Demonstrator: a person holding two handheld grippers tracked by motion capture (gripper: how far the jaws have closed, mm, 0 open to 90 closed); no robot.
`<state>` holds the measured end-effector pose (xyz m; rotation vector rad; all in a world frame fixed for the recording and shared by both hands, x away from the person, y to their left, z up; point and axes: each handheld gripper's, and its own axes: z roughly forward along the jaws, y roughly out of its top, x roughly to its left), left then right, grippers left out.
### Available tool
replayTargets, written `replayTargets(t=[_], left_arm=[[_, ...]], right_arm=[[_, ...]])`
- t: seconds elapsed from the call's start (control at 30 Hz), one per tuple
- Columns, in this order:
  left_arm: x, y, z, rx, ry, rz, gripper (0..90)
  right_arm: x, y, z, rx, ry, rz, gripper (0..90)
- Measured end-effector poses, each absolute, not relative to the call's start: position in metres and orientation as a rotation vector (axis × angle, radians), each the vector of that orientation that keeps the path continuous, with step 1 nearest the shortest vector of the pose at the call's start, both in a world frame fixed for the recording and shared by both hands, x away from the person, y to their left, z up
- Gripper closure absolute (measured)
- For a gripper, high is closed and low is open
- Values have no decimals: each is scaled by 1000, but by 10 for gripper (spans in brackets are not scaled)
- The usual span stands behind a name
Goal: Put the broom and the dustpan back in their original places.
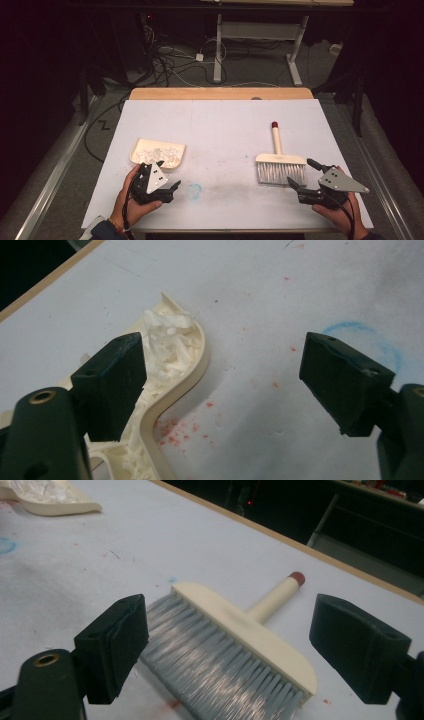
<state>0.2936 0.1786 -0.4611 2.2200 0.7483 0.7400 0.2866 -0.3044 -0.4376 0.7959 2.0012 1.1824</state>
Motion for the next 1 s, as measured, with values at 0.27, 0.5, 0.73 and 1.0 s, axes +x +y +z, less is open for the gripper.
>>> replayTargets(t=[0.27,0.5,0.73,1.0], left_arm=[[294,179,-461,2222,741,738,185],[293,177,-461,2232,736,746,185],[293,177,-462,2242,729,743,185],[295,174,-462,2249,726,750,185]], right_arm=[[282,-300,-432,774,1976,1197,164],[282,-300,-433,763,1980,1185,164],[283,-300,-433,763,1970,1179,165],[284,-300,-436,760,1978,1141,166]])
